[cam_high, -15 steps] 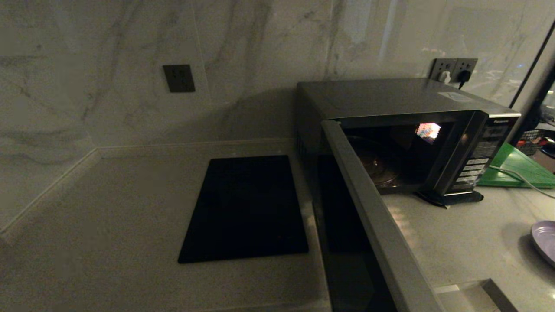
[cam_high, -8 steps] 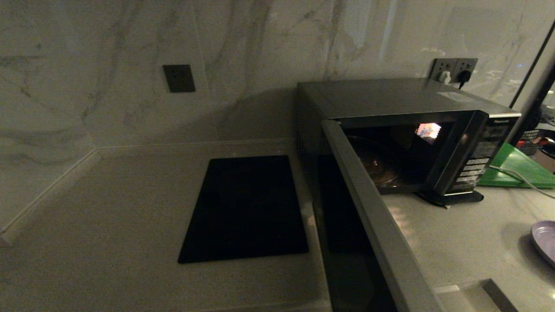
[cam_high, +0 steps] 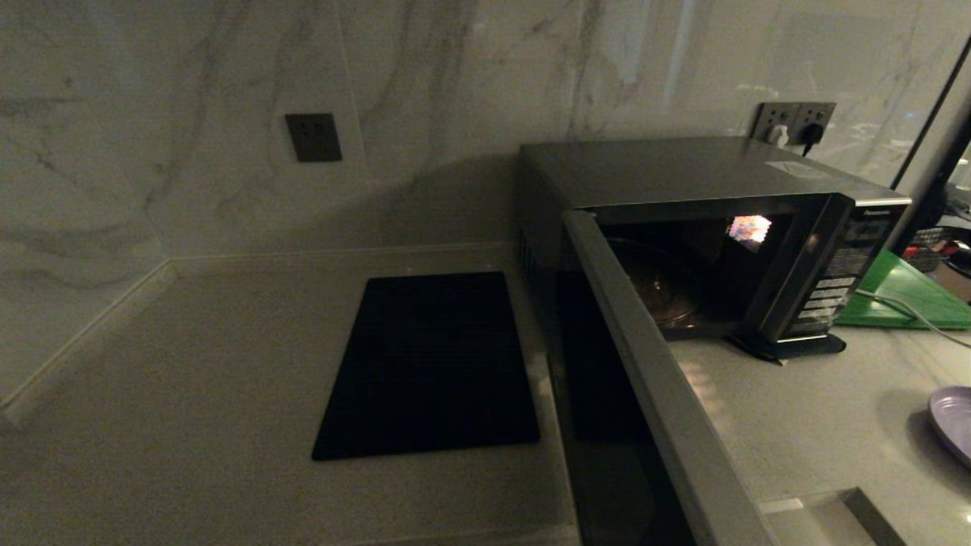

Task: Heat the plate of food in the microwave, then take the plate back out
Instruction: Put the plate in the microwave oven

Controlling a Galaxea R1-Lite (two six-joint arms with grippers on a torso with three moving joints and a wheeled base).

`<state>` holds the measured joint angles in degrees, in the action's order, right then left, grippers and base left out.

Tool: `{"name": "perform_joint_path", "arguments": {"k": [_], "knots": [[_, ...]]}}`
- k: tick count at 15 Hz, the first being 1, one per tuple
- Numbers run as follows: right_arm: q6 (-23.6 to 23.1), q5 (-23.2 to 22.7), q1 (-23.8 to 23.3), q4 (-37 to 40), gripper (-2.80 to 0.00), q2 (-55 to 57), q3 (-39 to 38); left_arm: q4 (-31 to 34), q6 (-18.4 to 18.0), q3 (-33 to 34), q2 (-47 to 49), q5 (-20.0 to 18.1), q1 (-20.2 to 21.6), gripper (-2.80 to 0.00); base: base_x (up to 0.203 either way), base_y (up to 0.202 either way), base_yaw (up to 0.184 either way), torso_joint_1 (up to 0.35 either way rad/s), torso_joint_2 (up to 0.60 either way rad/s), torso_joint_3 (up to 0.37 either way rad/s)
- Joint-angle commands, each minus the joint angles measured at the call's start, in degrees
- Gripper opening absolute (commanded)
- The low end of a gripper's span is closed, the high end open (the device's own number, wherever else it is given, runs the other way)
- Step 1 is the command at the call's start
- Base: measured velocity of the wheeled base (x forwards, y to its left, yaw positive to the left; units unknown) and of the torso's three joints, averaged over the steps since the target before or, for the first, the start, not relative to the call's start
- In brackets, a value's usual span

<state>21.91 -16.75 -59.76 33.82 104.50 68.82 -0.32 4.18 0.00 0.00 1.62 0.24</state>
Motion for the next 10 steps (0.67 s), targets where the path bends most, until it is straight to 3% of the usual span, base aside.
{"name": "perform_joint_path", "arguments": {"k": [1, 6, 10], "knots": [[0.7, 0.5, -0.1, 0.2, 0.00, 3.2, 0.8, 0.0, 0.0, 0.0, 0.1, 0.0, 0.0, -2.80, 0.000, 0.000, 0.000, 0.000, 0.00, 0.000], [12.0, 3.4, -0.1, -3.0, 0.00, 8.6, 3.0, 0.0, 0.0, 0.0, 0.1, 0.0, 0.0, -2.80, 0.000, 0.000, 0.000, 0.000, 0.00, 0.000], [13.9, 3.4, 0.1, -3.6, 0.00, 10.9, 3.0, 0.0, 0.0, 0.0, 0.1, 0.0, 0.0, -2.80, 0.000, 0.000, 0.000, 0.000, 0.00, 0.000]]}}
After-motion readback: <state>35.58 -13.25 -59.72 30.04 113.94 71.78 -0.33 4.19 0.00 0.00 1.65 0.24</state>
